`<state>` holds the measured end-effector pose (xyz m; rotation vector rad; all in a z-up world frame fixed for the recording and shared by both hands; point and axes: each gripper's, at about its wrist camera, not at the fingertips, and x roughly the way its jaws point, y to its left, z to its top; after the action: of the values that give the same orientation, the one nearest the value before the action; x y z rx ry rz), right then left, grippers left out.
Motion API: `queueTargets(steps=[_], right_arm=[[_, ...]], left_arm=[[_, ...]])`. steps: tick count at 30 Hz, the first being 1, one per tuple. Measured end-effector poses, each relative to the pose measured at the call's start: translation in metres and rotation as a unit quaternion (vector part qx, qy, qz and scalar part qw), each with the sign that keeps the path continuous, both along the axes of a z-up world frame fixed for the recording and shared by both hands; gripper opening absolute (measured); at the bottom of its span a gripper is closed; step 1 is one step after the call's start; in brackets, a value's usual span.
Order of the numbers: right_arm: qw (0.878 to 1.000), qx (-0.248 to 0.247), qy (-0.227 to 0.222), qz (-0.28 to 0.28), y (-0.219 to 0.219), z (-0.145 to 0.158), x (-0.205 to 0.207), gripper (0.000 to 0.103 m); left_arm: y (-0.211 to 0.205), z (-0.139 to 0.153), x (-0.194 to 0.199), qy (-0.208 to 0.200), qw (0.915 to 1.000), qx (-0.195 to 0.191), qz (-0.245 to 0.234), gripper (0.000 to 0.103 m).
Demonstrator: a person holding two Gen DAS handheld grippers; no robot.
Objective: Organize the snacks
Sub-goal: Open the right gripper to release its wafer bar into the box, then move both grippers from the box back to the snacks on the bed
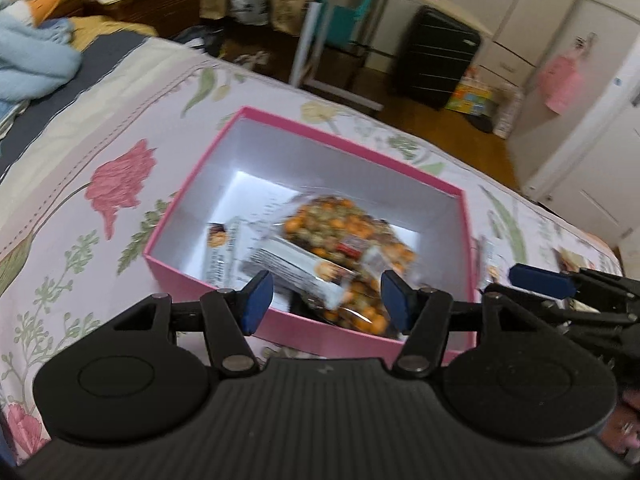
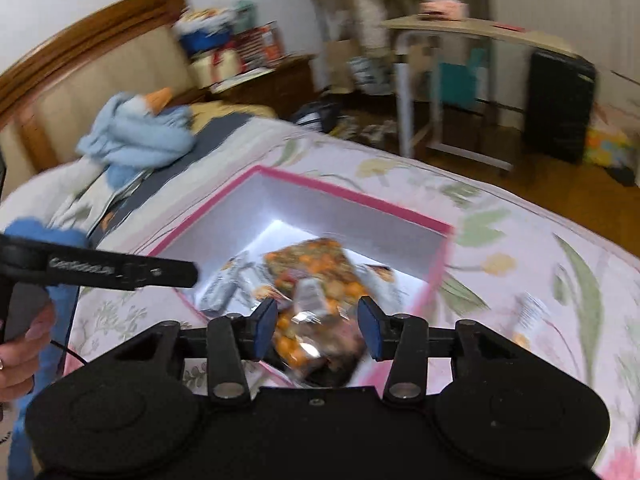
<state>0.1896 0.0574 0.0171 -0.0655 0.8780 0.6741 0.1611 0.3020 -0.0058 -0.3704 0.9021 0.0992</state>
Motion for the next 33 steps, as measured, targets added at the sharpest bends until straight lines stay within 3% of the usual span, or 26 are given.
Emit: queueTargets(steps=[6,12,17,19,23,31,33], right_arm=[[0.997,-0.022,0.000,-0.073,-0.054,0.007,-0.006,0.054],[0.990,-0.016,-0.016,-0.137,-0.108,0.024,-0.011,0.059],[0.982,-0.015,0.024,-0.186,-0.136,-0.020,-0.009,0.065],[0.980,0.000,0.000,-0.200,-0.139,-0.043,-0.015,0.079],[0.981,-0.024,-0.024,-0.192,-0.130,-0.093,-0.013,0.079],[0.976,-0.034,0.009,-0.213,-0.126,-0.167,0.004,0.082],[0.981,-0.063,-0.031,-0.182,-0.115,-0.172,0.005,0.088]], left_arm=[[-0.034,0.017,-0.001,-0.018,0.9984,0.007,-0.053,0.059],[-0.089,0.033,0.018,-0.026,0.9873,0.079,-0.135,0.059],[-0.142,0.024,0.042,-0.031,0.9785,0.080,-0.188,0.059],[-0.164,0.014,0.051,-0.028,0.9758,0.076,-0.203,0.059],[-0.207,-0.013,0.075,-0.022,0.9712,0.063,-0.229,0.059],[-0.266,-0.070,0.132,-0.033,0.9726,0.090,-0.212,0.057],[-0.276,-0.085,0.148,-0.032,0.9717,0.105,-0.209,0.057]])
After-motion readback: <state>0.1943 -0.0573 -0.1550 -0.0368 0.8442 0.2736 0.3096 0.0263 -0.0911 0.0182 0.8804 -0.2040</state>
